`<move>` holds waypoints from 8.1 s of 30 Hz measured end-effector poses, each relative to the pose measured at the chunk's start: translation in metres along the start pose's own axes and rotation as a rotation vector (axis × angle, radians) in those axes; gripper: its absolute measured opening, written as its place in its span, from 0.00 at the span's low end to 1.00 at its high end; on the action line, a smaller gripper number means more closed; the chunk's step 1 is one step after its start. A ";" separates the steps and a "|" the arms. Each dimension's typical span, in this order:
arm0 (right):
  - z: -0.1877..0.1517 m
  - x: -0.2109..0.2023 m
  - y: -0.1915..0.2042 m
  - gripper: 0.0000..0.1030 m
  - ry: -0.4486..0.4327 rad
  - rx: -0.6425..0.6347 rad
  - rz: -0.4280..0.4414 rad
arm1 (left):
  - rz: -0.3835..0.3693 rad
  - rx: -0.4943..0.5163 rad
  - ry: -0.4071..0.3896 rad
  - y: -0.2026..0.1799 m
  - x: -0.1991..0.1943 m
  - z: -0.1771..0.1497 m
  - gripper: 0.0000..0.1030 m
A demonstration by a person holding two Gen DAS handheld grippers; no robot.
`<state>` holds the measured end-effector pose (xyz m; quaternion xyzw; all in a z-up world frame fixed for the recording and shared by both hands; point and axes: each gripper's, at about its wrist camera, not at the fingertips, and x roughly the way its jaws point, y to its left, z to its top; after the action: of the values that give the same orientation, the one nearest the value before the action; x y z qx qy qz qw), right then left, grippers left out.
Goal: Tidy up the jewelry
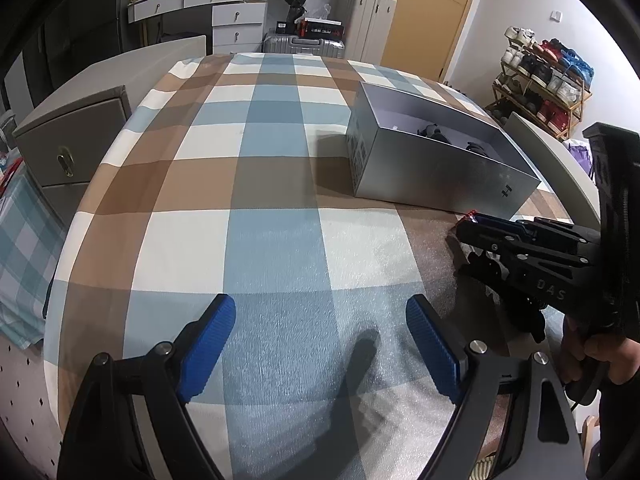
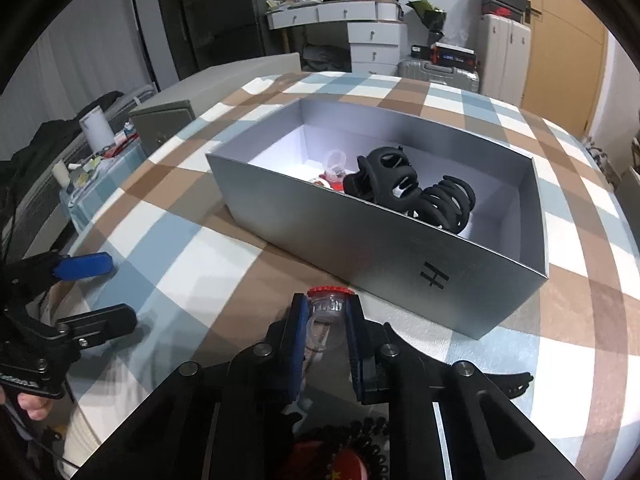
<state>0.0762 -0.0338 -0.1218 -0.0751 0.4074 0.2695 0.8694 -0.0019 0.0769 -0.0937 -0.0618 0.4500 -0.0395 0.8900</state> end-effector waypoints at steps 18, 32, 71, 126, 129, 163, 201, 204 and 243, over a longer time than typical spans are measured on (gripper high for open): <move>-0.023 -0.088 -0.047 0.17 -0.193 0.133 -0.059 | -0.171 0.126 -0.004 -0.046 -0.010 0.029 0.82; -0.054 -0.116 -0.101 0.17 -0.240 0.263 -0.104 | -0.252 0.330 0.177 -0.133 0.042 0.052 0.82; -0.078 -0.111 -0.117 0.18 -0.231 0.324 -0.052 | -0.261 0.517 0.240 -0.167 0.046 0.025 0.36; 0.038 -0.094 -0.057 0.18 -0.316 0.174 0.135 | -0.310 0.133 -0.084 -0.068 0.007 0.109 0.35; 0.049 -0.086 -0.057 0.18 -0.315 0.165 0.146 | -0.310 0.133 -0.090 -0.067 0.011 0.114 0.35; 0.069 -0.027 -0.078 0.42 -0.237 0.207 0.118 | -0.287 0.092 -0.019 -0.056 0.047 0.130 0.49; -0.011 -0.123 -0.037 0.98 -0.308 0.131 0.074 | -0.207 0.074 -0.169 -0.066 -0.028 0.070 0.80; -0.028 -0.112 -0.036 0.98 -0.251 0.121 0.055 | -0.180 0.066 -0.149 -0.065 -0.025 0.062 0.80; -0.074 -0.055 -0.009 0.40 -0.076 0.014 0.054 | -0.098 -0.013 0.030 -0.026 -0.003 0.000 0.80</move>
<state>0.0026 -0.0898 -0.1303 -0.0479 0.3777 0.2926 0.8771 -0.0040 0.0515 -0.0874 -0.0889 0.4597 -0.0813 0.8799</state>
